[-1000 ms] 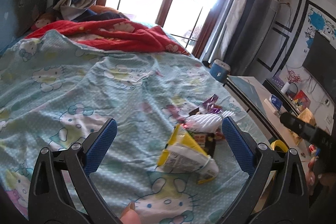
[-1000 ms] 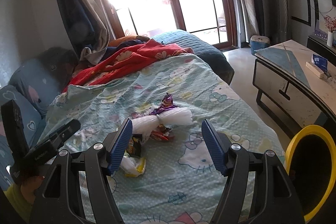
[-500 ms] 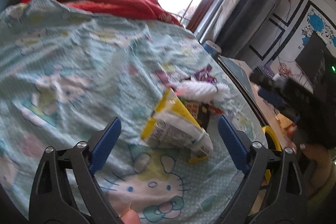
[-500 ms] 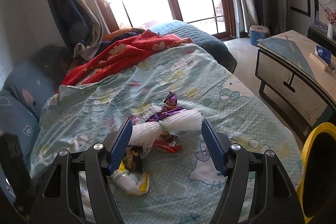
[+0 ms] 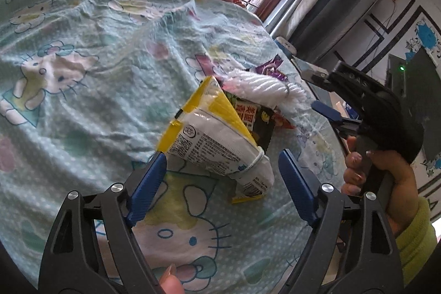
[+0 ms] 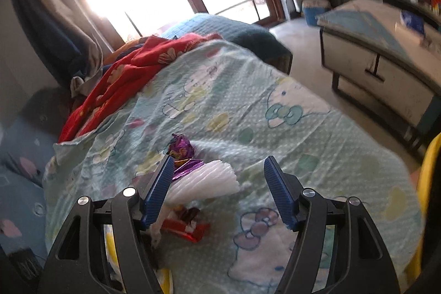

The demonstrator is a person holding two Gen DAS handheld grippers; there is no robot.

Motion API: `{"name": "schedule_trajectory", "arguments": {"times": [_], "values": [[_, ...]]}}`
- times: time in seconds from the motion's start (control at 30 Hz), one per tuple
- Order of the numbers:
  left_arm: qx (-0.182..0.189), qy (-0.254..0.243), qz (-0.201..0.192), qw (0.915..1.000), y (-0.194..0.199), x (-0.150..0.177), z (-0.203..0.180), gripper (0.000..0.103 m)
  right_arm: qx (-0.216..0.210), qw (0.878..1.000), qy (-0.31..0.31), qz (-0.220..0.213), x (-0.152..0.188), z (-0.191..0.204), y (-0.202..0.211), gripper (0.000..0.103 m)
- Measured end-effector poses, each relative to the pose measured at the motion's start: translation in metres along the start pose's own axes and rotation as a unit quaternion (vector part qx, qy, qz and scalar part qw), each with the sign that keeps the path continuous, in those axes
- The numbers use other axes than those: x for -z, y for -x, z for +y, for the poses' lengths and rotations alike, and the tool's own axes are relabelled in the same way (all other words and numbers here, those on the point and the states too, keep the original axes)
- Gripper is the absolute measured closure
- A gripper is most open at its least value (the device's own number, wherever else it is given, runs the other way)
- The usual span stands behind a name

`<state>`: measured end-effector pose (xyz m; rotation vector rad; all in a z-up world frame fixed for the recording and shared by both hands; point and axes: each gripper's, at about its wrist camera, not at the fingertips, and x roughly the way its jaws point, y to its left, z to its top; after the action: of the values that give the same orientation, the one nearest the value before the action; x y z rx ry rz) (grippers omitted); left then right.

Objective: Collect trash
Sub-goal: 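Grasp the yellow chip bag with the left tool while the right tool grasps the white foam sleeve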

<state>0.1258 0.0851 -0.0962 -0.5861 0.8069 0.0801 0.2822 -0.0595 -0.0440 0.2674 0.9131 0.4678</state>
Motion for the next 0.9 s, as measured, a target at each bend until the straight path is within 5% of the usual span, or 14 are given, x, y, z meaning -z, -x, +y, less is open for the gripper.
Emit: {"name": "schedule_trajectory", "arguments": {"times": [0.17, 0.4, 0.53, 0.9], "values": [[-0.003, 0.001, 0.002, 1.0, -0.005, 0.001, 0.001, 0.03, -0.039, 0.998, -0.036, 0.038, 0.003, -0.013, -0.021, 0.048], [0.006, -0.001, 0.004, 1.0, -0.004, 0.002, 0.0, 0.044, -0.092, 0.994, -0.04, 0.05, 0.014, -0.023, -0.021, 0.089], [0.022, -0.001, 0.009, 0.9997, -0.003, 0.005, -0.001, 0.057, -0.1, 0.994, -0.027, 0.043, 0.017, -0.024, -0.006, 0.093], [0.038, -0.003, 0.02, 0.9991, 0.005, 0.013, -0.001, 0.064, -0.072, 0.997, 0.002, 0.006, 0.028, -0.039, 0.046, 0.093]]}}
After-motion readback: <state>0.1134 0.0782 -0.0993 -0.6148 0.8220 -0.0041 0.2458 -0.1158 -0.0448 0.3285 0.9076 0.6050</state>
